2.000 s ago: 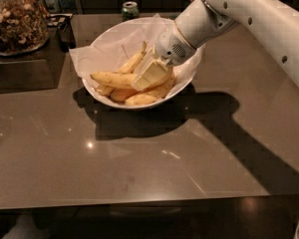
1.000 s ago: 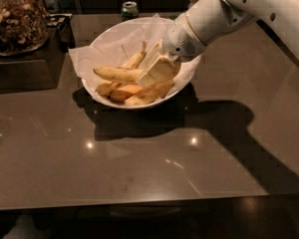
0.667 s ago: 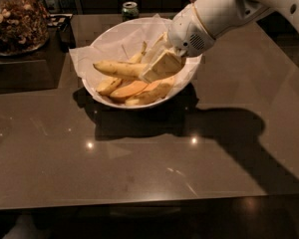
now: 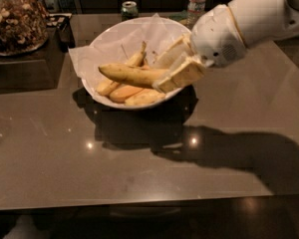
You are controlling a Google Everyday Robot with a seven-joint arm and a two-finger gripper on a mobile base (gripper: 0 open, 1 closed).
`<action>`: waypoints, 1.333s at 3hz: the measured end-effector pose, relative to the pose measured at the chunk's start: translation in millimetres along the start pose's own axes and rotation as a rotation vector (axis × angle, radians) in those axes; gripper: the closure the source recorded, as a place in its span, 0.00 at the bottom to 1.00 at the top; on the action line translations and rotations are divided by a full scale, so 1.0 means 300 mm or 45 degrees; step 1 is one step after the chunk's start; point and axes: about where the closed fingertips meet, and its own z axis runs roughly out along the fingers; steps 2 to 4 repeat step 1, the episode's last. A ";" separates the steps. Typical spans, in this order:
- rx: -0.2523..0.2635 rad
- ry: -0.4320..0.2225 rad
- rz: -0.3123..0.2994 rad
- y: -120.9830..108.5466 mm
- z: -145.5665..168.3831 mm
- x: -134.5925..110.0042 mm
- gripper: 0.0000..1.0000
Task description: Pick banana from white bowl
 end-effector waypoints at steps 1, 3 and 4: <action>0.038 -0.076 -0.009 0.097 -0.075 0.011 1.00; 0.038 -0.076 -0.009 0.097 -0.075 0.011 1.00; 0.038 -0.076 -0.009 0.097 -0.075 0.011 1.00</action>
Offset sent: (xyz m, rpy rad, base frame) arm 0.0000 0.0000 0.0000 0.0000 0.0000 0.0000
